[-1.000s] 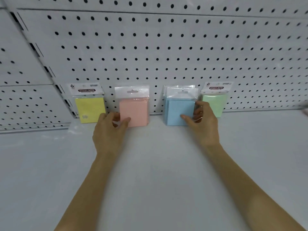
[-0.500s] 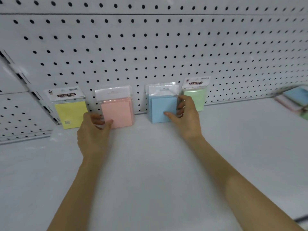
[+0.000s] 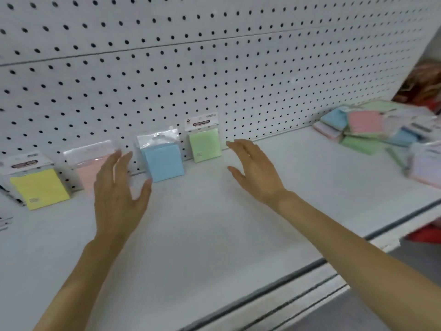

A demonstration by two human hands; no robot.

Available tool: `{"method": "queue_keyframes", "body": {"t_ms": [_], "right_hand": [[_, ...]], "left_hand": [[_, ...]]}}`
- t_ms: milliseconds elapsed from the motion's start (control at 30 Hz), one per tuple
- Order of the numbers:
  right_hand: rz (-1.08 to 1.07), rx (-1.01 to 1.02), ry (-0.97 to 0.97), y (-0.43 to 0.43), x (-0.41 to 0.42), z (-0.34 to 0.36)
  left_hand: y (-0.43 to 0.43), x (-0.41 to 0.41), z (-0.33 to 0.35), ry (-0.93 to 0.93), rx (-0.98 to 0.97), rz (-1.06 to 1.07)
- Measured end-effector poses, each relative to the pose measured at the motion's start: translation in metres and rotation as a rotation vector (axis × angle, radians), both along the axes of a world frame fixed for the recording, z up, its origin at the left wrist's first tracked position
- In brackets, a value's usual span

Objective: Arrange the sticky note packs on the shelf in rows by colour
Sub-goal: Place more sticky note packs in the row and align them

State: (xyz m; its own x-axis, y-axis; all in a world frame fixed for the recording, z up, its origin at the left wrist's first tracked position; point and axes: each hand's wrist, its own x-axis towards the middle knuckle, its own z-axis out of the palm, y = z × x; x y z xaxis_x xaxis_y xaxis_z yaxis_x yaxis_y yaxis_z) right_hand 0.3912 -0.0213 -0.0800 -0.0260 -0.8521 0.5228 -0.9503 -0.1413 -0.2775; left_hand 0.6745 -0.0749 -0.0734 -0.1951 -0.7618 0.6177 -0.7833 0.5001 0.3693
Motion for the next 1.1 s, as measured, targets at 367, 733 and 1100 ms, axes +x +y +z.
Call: {"method": "queue_keyframes", "body": {"t_ms": [367, 733, 1100], "right_hand": [[-0.293, 0.253, 0.278, 0.179, -0.311, 0.054], [-0.276, 0.525, -0.05, 0.29, -0.488, 0.041], [-0.114, 0.535, -0.125, 0.246, -0.505, 0.003]], "left_hand": [[0.094, -0.302, 0.052, -0.378, -0.091, -0.304], [0.194, -0.486, 0.036, -0.473, 0.092, -0.478], [0.197, -0.557, -0.029, -0.543, 0.311, -0.589]]}}
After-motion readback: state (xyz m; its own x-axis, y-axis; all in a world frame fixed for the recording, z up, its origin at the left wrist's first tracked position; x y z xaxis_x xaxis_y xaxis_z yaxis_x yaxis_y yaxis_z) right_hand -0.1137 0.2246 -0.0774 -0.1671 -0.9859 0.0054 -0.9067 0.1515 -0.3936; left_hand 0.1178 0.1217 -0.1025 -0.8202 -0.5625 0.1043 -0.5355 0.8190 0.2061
